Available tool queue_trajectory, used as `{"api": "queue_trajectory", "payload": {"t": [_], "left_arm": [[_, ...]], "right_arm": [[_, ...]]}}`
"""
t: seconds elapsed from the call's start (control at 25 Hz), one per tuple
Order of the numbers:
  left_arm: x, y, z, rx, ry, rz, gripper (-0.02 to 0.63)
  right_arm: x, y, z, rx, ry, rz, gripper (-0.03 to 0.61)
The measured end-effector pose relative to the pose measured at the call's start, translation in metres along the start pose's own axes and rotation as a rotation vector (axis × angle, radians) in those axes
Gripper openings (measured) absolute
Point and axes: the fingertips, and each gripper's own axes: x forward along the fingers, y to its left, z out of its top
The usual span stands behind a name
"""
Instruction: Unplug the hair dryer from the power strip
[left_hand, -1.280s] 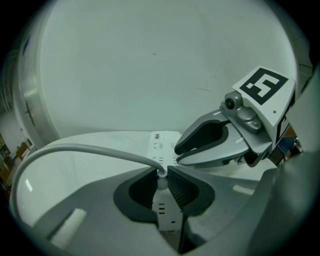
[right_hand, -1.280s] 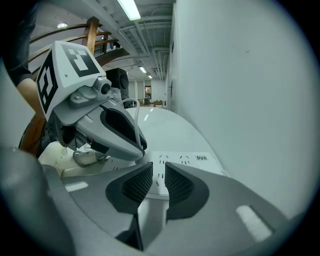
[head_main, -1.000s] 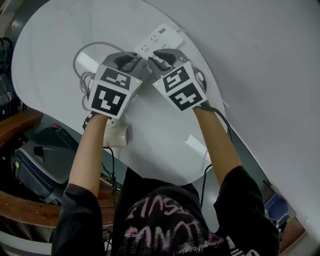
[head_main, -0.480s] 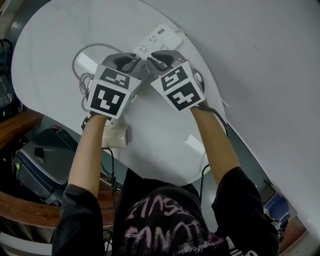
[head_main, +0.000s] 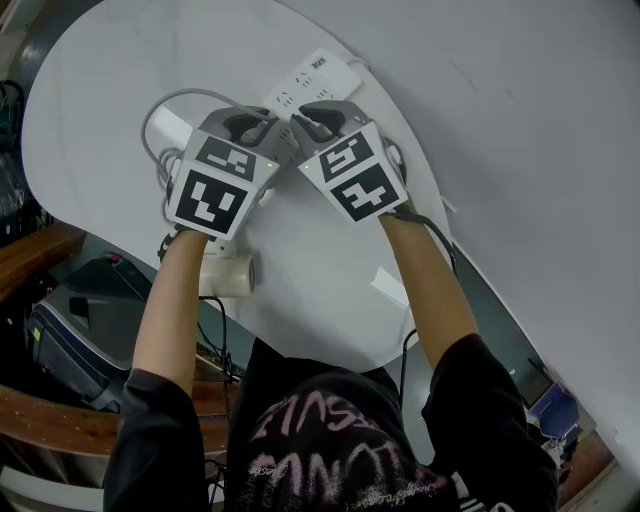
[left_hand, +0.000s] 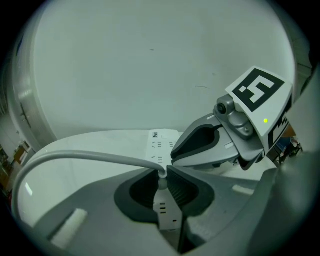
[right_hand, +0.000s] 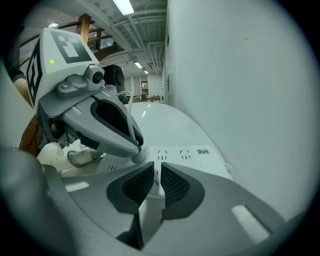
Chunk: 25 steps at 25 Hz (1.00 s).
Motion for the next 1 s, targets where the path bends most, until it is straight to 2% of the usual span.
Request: {"api": "queue_trajectory", "payload": {"t": [0.16,0.32,0.48,0.68,0.84,1.0], "left_arm": [[0.0004,0.0003,-0.0005,0.005,-0.002,-0.001,0.058],[-0.0010,0.0021,-0.0010,-0.076,-0.010,-0.030,0.057],[-0.0018,0.0012,0.0006,0.043,0.017,0.015,0.054],[-0.0023,0.0030,0.0005,-0.053,0.003,-0.020,0.051],[-0.0038,0.0022,0.0021,0.033,0.019,0.010,0.049],[-0.0038,0.0023,0.0018,0.013,0.011,-0.001,0.048]], "right_arm": [[0.0014,-0.0003,-0.0011,0.011,0.005,0.005,0.067],[0.0019,-0.0005,-0.0010,0.017,0.001,0.000,0.064],[0.0021,-0.0009,0.0014,-0.007,0.006,-0.016,0.063],[0.0012,-0.0007,0.0006,-0.002,-0.001,-0.018,0.063],[0.0012,-0.0005,0.0021,-0.005,0.002,-0.022,0.063],[0.0012,-0.0003,0.0015,-0.012,0.005,-0.032,0.063]]}}
